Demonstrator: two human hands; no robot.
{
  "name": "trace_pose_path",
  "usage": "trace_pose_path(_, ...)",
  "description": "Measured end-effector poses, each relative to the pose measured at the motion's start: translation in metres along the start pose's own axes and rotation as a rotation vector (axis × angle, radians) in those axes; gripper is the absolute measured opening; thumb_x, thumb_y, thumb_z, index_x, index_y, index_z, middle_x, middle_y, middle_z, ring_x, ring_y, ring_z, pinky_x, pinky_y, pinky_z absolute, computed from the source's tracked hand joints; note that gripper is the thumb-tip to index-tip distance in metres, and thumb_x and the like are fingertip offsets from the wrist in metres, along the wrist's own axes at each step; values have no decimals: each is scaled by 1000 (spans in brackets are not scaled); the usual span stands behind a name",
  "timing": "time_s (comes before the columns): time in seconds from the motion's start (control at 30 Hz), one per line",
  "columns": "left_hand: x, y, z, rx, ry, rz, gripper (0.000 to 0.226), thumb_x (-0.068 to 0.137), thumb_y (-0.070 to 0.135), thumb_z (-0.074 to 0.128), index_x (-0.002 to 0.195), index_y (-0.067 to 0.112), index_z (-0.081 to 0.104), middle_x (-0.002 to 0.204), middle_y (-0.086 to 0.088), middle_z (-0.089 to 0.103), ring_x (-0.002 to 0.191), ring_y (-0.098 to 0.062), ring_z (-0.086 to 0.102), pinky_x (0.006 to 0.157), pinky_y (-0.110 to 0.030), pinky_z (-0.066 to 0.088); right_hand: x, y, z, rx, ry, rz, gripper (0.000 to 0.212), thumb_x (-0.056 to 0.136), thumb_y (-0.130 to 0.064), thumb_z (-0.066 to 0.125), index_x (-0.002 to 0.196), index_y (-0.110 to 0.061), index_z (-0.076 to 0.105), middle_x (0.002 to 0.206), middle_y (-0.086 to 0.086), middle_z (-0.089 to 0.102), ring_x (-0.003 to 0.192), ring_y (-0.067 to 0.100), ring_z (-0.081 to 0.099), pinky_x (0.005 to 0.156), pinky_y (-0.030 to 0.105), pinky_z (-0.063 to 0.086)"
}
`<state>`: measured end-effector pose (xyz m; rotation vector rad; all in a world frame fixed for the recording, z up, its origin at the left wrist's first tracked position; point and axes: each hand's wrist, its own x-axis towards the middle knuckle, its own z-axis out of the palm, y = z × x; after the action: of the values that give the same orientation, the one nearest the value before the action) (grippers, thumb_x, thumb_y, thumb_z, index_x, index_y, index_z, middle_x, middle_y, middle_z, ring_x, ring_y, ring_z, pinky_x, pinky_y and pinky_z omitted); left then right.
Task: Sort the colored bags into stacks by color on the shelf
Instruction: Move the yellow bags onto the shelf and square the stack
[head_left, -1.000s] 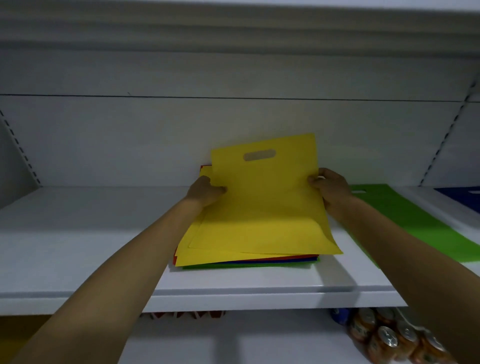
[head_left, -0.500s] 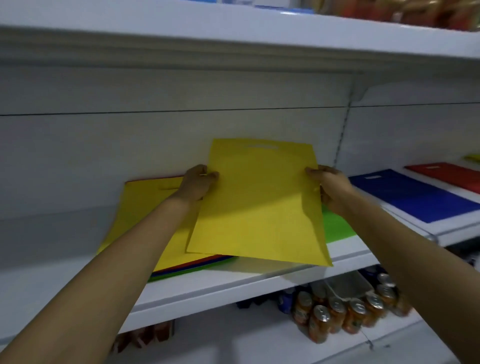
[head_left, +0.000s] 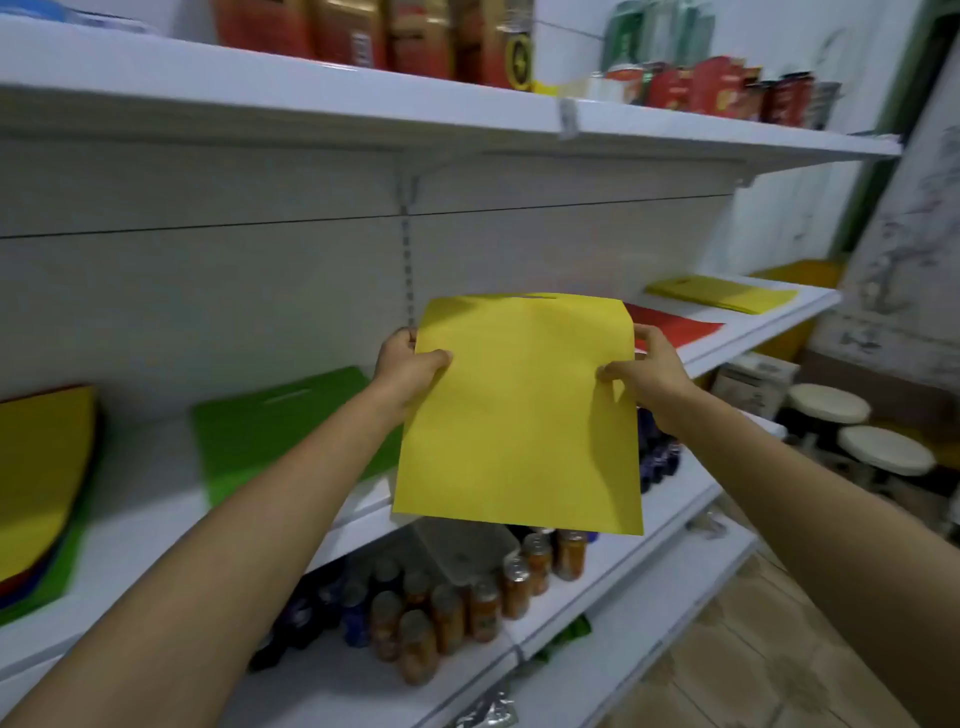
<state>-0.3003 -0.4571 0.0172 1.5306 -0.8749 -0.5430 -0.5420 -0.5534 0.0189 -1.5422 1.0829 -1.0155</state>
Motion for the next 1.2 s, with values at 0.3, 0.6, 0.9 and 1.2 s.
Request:
trace_pose_path(0.3, 9, 22, 188, -36, -321, 32, 22, 88, 9, 67, 106, 13, 54, 104, -5, 63, 93, -23, 63, 79, -37, 52, 18, 38, -174, 6, 316, 32, 53, 91, 1, 60, 138, -12, 41, 128, 7, 51, 102, 24, 54, 73, 37, 45)
trace_pose_path(0.6, 58, 21, 346, 66, -412, 132, 20, 82, 12, 71, 94, 20, 56, 106, -5, 66, 97, -25, 64, 88, -47, 53, 76, 88, -277, -81, 514, 106, 52, 91, -1, 61, 136, -17, 43, 124, 8, 55, 87, 22, 55, 63, 35, 47)
trace_pose_path(0.9, 143, 44, 502, -69, -550, 127, 26, 86, 6, 66, 110, 11, 58, 105, -4, 61, 93, -21, 60, 80, -32, 49, 180, 105, -367, -119, 687, 119, 43, 89, -3, 63, 129, -14, 49, 120, 4, 55, 99, 27, 56, 79, 44, 50)
trace_pose_path(1.2, 194, 50, 622, -215, -623, 7, 20, 90, 5, 60, 106, 17, 55, 111, -5, 62, 102, -26, 61, 92, -42, 51, 252, 143, -433, 4, 793, 244, 10, 93, -13, 61, 102, -9, 62, 94, 9, 65, 78, 25, 61, 73, 40, 52)
